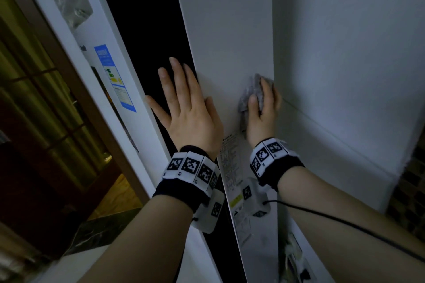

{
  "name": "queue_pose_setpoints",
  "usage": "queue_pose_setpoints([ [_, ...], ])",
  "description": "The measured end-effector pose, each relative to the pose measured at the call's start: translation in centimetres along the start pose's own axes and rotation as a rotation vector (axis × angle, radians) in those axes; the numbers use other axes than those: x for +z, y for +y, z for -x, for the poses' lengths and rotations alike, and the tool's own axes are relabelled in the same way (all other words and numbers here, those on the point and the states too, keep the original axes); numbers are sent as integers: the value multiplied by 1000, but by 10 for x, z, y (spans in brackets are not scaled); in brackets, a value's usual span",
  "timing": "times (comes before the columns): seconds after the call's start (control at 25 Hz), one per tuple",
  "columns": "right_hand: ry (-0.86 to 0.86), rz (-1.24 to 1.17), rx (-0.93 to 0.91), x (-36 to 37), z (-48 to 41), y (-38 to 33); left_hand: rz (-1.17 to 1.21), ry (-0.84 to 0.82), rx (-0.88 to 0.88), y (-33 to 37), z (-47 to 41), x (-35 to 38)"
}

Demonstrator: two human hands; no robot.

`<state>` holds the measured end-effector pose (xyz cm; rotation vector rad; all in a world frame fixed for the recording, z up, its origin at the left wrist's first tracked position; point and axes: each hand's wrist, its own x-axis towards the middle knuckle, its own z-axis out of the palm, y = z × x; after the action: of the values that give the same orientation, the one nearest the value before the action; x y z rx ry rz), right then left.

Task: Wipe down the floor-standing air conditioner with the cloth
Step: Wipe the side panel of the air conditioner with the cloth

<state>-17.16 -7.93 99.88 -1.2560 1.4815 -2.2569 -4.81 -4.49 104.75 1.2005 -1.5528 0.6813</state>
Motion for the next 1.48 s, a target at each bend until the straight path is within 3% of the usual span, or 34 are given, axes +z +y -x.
queue_pose_setpoints([
  [0.12, -33, 14, -90, -3, -5, 10, -17, 12, 4, 0, 2, 3],
  [0.28, 65, -26, 157, -10, -32, 18, -23, 30, -6, -1, 1, 5],
  [0.48, 89, 12, 256, -14, -28, 32, -48, 48, 2, 0, 2, 6],
  [0.68, 64, 10, 83, 0, -1, 31, -66, 61, 4, 0, 2, 6],
  [0.88, 95, -11, 284, -14, -24, 39, -63, 60, 12, -1, 2, 5],
  [1.08, 60, 17, 119, -4, 10, 34, -37, 63, 18, -1, 2, 4],
  [1.24, 106, 1, 268, -5, -4, 28, -13, 42, 20, -2, 2, 2],
  [1.48, 79, 8, 228, -3, 15, 18, 92, 1, 74, -7, 6, -4],
])
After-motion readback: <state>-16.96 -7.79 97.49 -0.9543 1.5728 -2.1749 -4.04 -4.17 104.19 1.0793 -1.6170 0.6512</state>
